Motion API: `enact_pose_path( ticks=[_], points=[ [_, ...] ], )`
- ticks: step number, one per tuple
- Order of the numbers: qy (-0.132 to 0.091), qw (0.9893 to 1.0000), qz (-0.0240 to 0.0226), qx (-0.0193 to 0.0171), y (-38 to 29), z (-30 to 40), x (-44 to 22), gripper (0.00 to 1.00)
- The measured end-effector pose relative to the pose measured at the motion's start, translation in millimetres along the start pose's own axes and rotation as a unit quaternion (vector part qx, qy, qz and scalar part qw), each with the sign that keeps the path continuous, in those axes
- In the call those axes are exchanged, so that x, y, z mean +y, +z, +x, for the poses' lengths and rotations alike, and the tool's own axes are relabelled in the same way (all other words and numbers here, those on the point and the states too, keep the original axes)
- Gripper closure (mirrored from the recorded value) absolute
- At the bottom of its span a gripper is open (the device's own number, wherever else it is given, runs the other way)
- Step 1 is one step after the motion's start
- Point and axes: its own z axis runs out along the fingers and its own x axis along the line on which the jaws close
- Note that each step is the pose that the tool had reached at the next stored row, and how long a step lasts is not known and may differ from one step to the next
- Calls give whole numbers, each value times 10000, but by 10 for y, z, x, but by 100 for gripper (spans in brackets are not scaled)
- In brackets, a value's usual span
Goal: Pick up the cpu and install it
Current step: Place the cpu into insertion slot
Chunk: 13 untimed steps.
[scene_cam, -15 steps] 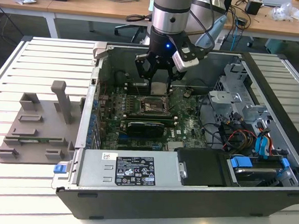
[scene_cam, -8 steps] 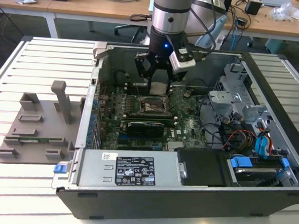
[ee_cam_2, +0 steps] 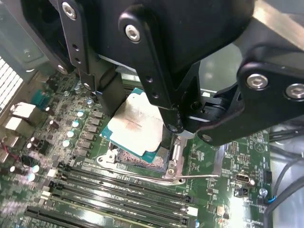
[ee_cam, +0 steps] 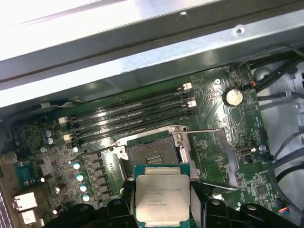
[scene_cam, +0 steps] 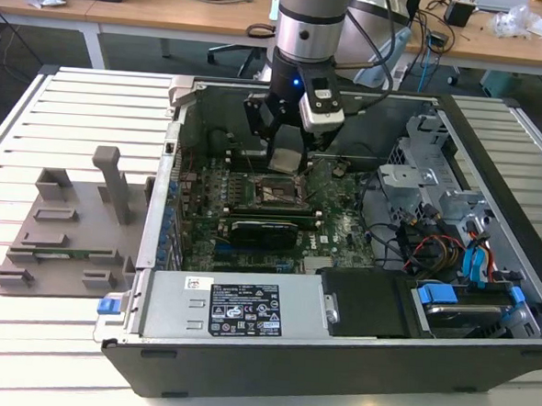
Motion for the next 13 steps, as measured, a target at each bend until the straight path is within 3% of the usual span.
enact_pose_path(
  ticks=[6, 9, 13],
  points=[
    [442, 9990, 4, 18, 2, 0, 0, 45],
    [644, 9979, 5, 26, 3, 0, 0, 45],
    [929, 9957, 8, 38, 4, 0, 0, 45]
  ],
)
